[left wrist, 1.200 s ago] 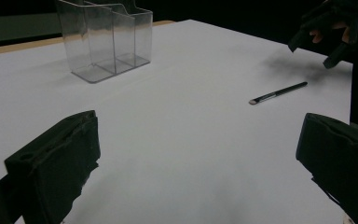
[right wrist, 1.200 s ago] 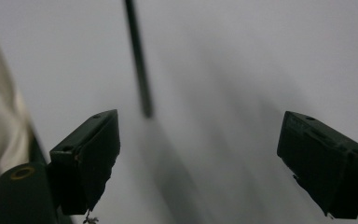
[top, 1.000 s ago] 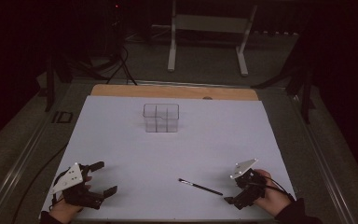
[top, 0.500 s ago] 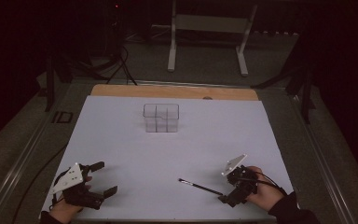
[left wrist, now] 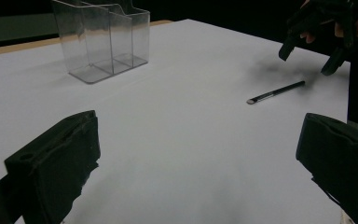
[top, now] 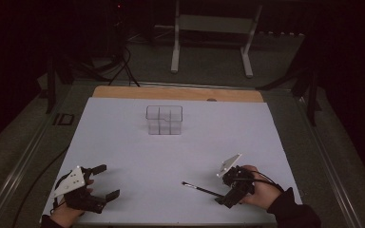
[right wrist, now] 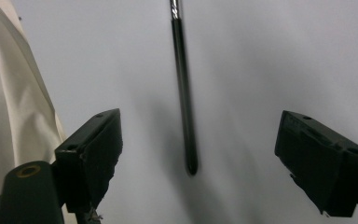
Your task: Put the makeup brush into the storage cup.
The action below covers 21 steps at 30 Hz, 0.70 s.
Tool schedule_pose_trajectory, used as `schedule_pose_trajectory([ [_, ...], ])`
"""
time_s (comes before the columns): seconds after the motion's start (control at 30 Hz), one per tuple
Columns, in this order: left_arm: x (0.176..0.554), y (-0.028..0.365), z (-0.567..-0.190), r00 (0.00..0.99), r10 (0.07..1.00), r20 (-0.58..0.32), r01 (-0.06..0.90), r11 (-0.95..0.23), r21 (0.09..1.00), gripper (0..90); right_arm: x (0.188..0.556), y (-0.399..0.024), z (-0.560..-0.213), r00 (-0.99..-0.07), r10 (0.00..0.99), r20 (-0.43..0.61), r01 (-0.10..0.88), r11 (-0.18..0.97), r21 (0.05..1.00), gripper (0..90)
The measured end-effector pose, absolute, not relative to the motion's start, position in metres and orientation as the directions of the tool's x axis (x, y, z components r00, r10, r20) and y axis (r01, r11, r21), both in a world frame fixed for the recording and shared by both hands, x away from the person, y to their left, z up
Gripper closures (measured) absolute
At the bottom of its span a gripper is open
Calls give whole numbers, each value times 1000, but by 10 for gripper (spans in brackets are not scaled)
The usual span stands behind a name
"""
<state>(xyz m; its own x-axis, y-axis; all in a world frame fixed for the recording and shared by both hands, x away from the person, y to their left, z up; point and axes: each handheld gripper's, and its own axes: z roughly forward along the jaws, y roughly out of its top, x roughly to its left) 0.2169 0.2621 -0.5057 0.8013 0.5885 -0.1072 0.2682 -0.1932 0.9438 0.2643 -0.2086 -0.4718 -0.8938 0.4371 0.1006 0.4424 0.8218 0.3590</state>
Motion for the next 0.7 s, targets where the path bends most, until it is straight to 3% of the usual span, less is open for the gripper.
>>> schedule_pose_trajectory([
  [0.17, 217, 262, -506, 800, 590, -109, 270, -192, 943, 10, 267, -195, -468, -909, 411, 72, 409, 845, 345, 275],
  [0.7, 217, 262, -506, 802, 588, -106, 272, -200, 941, 10, 275, -156, -461, -933, 356, 48, 352, 881, 316, 460],
])
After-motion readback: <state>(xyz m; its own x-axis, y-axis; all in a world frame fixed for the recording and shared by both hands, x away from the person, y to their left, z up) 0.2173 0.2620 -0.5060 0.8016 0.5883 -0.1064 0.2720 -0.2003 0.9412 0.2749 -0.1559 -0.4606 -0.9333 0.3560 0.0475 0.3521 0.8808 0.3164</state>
